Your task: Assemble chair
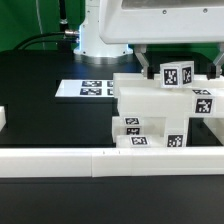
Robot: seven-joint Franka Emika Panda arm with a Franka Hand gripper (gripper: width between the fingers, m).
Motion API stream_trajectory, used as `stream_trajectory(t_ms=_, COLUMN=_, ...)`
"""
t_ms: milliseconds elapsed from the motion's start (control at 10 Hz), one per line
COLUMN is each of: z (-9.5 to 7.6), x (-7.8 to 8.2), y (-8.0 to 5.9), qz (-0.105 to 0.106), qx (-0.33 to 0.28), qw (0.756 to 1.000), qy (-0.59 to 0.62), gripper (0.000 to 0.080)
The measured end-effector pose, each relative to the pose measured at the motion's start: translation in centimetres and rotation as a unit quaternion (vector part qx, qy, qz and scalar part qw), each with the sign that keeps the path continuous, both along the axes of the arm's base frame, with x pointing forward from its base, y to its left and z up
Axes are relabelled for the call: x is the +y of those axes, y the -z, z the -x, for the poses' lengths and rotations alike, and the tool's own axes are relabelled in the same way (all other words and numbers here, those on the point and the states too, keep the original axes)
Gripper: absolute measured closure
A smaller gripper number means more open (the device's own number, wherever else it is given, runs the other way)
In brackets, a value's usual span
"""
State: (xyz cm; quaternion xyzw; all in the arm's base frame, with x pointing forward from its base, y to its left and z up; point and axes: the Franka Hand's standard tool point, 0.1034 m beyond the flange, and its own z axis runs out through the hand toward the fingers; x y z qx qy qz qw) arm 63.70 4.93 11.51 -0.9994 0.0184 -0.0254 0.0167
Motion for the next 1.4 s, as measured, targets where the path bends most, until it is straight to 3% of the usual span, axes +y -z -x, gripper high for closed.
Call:
stream_trajectory(t_ms=600, z=-0.06, x=0.12, y=-0.04, qz=0.011, qx=-0.008, qw=0.977, qy=-0.212, gripper=0.0151)
stream_trajectory(t_ms=800, z=-0.03, x=0.08, y=0.07, qz=0.011, qx=-0.007, qw=0.977, qy=-0.211, gripper=0.0434)
stream_trajectory(t_ms=900, z=-0.02, x=0.05, y=0.09, qz=0.011, qx=-0.007, qw=0.978, qy=-0.21, gripper=0.0434)
stream_trajectory(t_ms=1000, z=-0.01, x=0.03, y=0.12, qz=0.011, qx=-0.007, qw=0.978, qy=-0.21, gripper=0.0535)
stream_trajectory(t_ms=1400, z=-0.09, x=-0.38, y=0.22, qz=0.008, qx=-0.008, qw=0.994, qy=-0.111, gripper=0.0535)
